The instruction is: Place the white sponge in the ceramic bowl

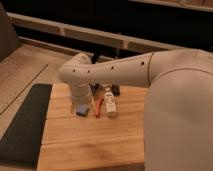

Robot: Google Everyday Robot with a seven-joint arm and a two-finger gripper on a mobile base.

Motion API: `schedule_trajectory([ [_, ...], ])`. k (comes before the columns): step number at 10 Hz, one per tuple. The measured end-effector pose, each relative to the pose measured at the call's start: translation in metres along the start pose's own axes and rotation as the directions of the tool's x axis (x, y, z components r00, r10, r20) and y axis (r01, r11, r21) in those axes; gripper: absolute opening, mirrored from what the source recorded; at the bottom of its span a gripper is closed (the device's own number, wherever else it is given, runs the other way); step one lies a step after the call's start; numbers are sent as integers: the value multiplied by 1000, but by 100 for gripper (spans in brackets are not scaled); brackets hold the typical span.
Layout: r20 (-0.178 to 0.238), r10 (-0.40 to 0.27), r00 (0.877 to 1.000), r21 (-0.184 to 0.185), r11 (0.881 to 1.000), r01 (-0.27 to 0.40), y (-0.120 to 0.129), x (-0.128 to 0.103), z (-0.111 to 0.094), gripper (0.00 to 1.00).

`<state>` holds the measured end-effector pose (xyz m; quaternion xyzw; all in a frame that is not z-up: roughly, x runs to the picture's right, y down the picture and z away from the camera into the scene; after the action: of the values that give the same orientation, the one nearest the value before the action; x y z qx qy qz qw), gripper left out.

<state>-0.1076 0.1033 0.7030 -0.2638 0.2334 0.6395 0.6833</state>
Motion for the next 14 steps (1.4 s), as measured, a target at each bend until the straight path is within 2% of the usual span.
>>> schedule_trajectory([
  [6,5,-3,1000,2,1000,3,0,-1,-1,65],
  [7,31,-7,999,8,1000,7,-1,-5,-5,65],
  [8,99,-18,995,12,1000,17,0,-18,-15,65],
  [9,173,-38,984,10,999,37,2,-33,-29,65],
  [10,264,-63,963,2,998,65,7,-51,-50,65],
  [11,368,-94,925,-16,994,107,15,-73,-77,65],
  [12,410,-104,906,-24,992,125,18,-81,-89,65],
  [13,433,-108,895,-28,991,133,18,-86,-97,65],
  [14,433,-110,895,-27,990,135,19,-86,-96,65],
])
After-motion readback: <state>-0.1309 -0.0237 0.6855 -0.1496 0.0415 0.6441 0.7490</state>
